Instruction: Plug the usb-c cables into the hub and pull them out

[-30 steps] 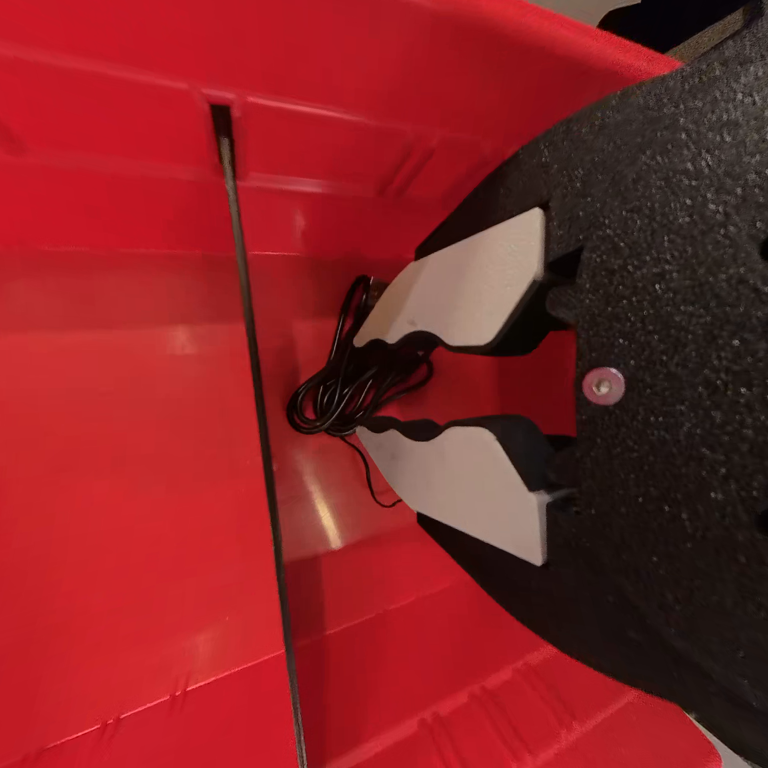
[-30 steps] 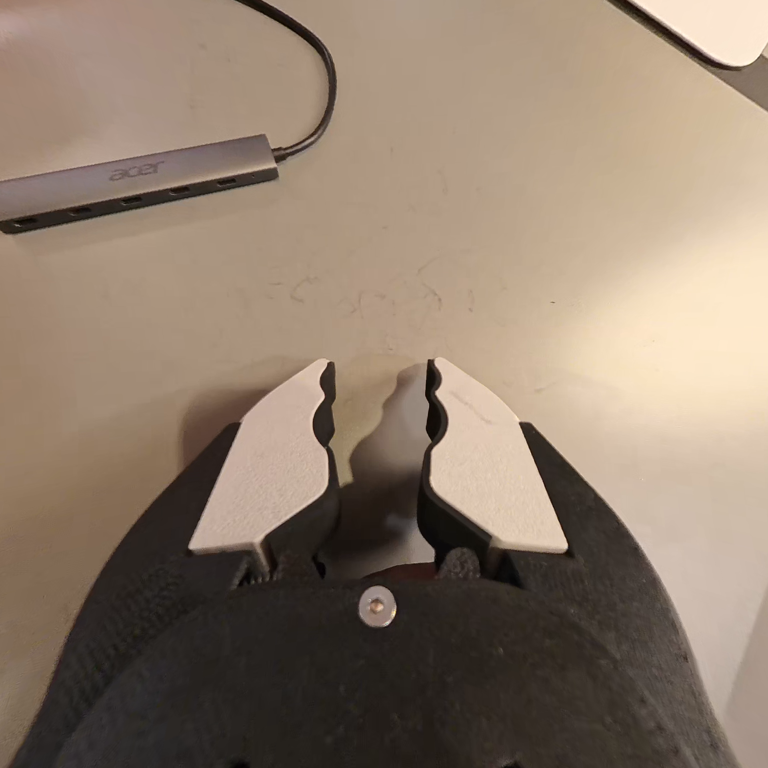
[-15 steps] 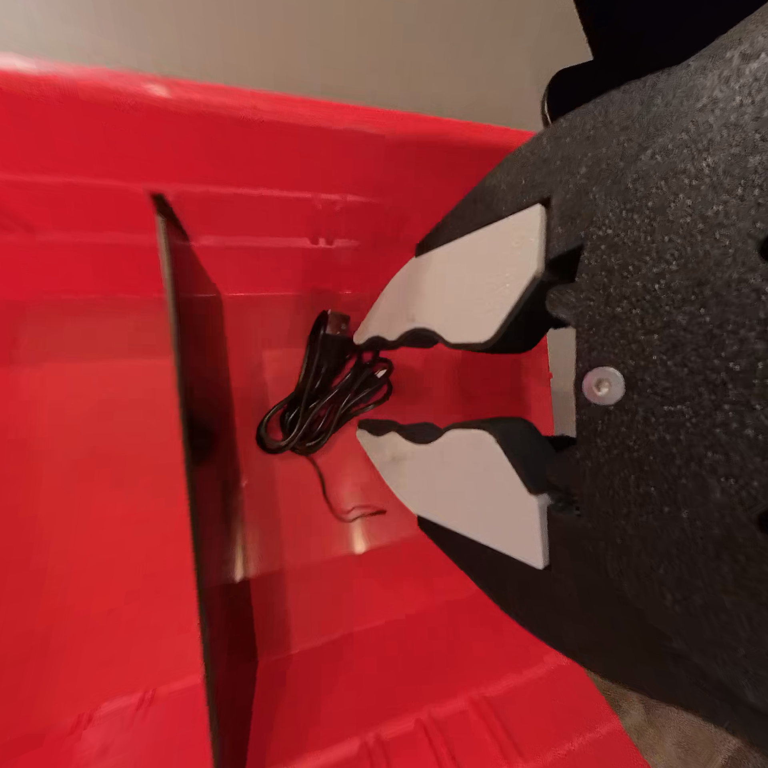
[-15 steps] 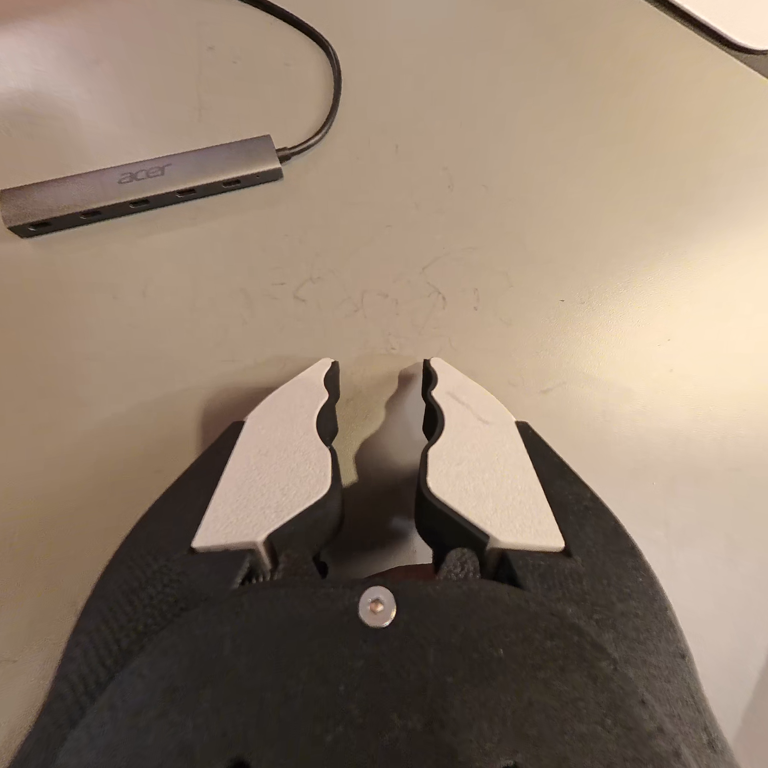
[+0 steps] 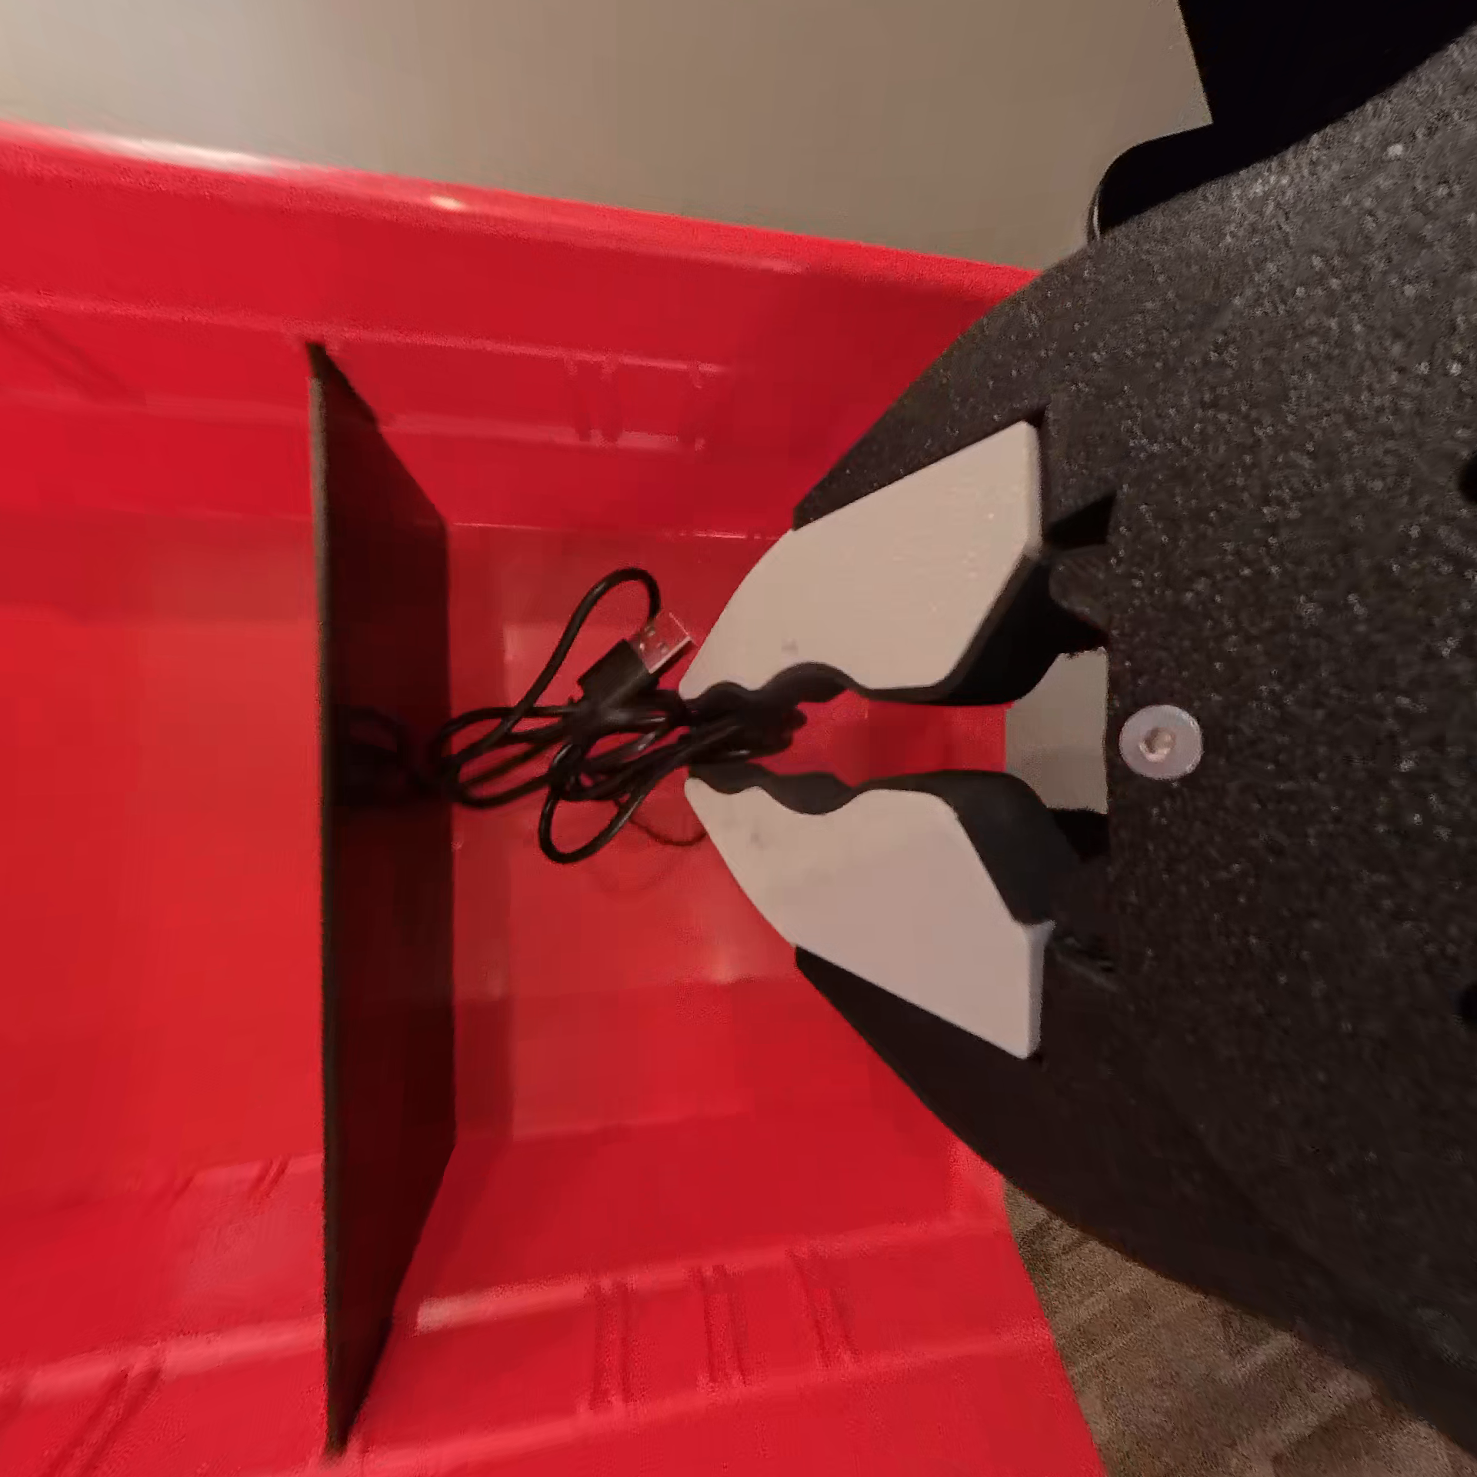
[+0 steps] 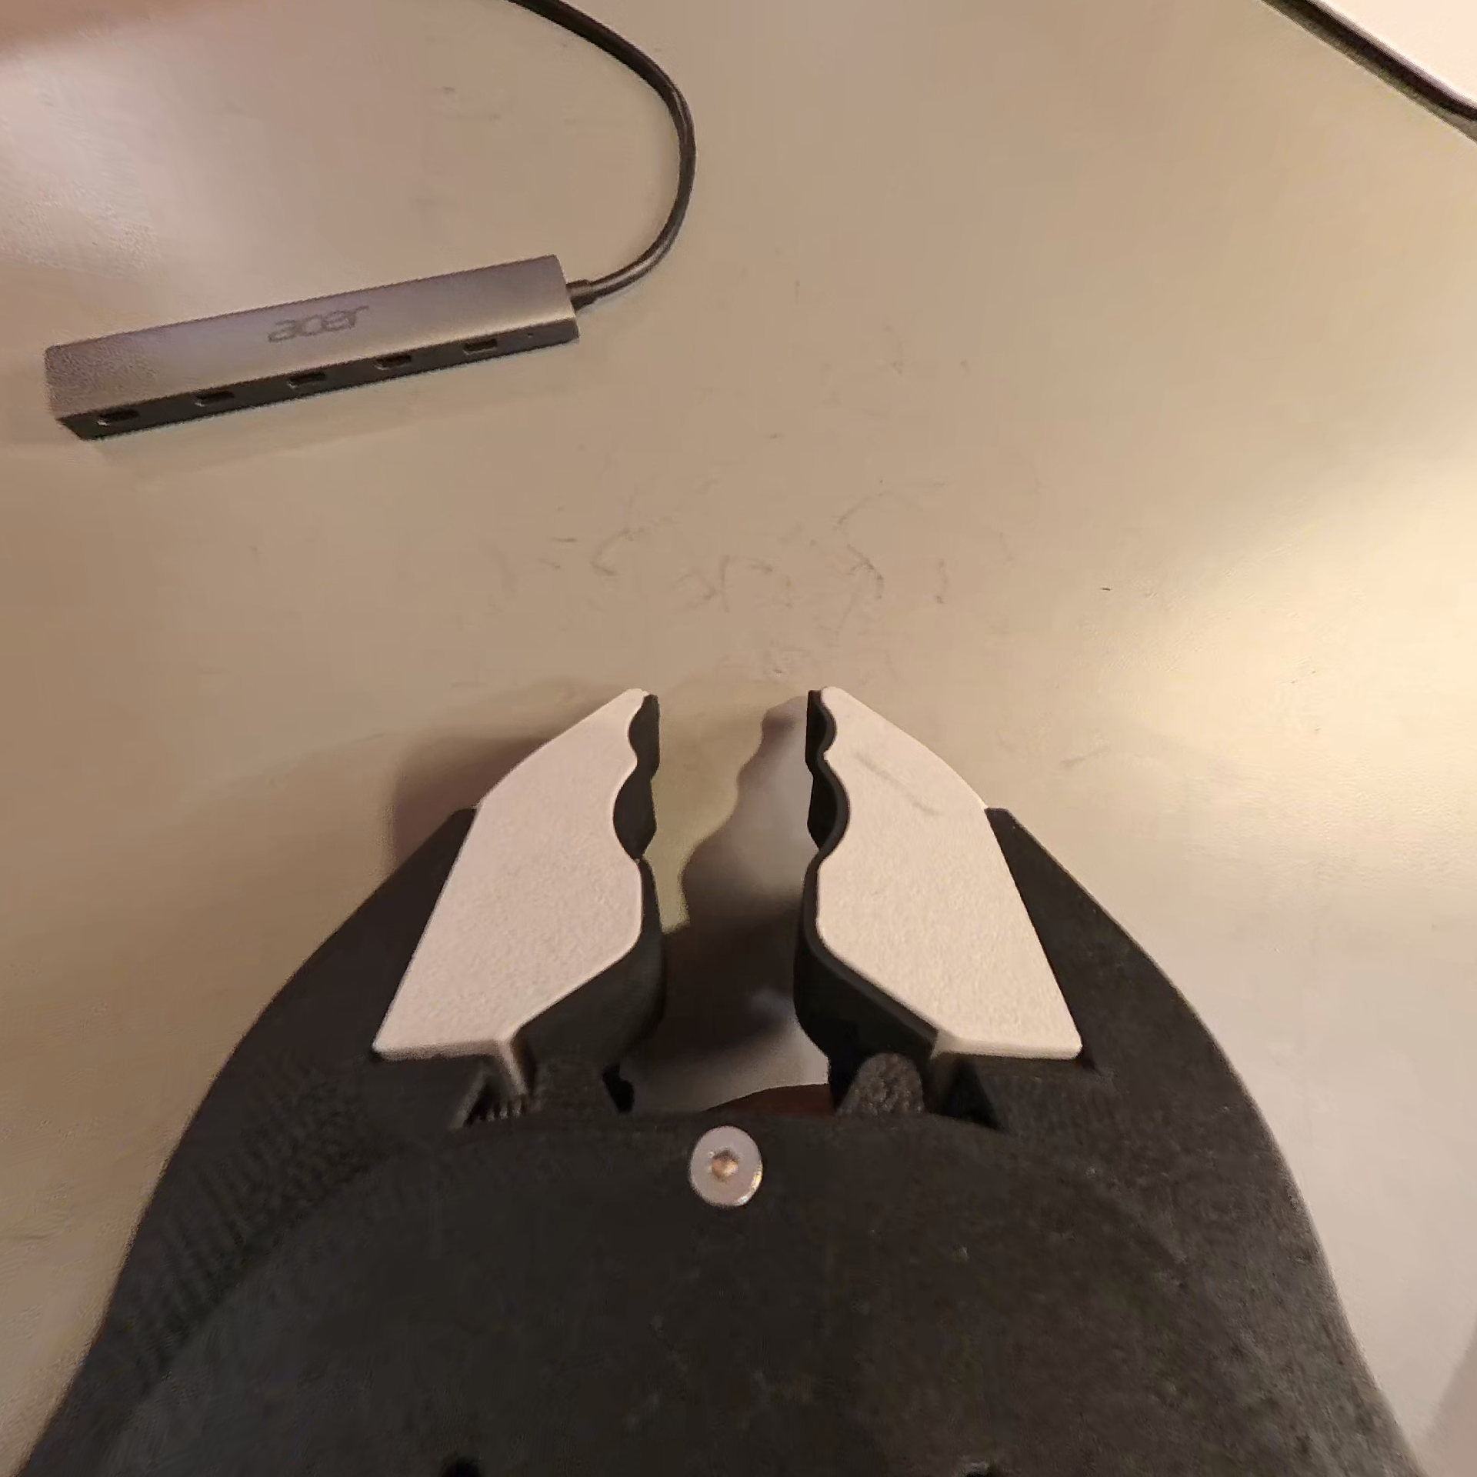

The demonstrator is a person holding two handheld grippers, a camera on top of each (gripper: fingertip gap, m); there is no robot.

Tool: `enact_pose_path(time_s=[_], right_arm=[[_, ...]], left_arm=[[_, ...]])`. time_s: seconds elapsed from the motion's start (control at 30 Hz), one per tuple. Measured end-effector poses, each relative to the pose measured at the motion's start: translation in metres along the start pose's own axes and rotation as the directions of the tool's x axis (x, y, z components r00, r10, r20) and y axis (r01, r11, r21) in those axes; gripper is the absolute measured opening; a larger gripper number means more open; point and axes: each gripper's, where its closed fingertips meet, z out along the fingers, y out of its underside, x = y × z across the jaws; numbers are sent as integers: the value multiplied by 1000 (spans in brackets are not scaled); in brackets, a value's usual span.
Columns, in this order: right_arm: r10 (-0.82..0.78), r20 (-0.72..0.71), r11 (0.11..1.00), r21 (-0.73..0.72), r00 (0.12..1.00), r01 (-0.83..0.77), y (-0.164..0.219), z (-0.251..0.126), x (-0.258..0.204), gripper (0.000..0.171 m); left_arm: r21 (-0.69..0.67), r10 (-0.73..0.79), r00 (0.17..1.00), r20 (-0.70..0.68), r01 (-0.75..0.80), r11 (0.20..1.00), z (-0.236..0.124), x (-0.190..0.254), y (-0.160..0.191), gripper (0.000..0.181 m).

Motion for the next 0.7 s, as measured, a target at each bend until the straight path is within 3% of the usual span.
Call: enact_pose_path(time_s=[0.03,0.27,0.47,0.6,0.7], right_arm=[[5,7,1000,-1,1000,-5,0,0,0,35],[8,51,1000,-4,999,-8,0,0,-4,36],[-26,82,1000,-1,996,27,-1,1,-9,37],[-93,100,996,18,991,92,-11,8,-16,43],[-149,102,987,79,984,141,-30,16,-20,43]], left_arm=[[34,-15,1000,15,15,999,-8,-4,-4,12],[307,-14,992,123,-24,951,-71,-1,-48,11],[580,185,983,12,-157,799,-117,85,-112,11],[682,358,922,-146,-168,712,-109,158,-149,11],[698,419,881,-218,-160,699,-75,201,-174,11]])
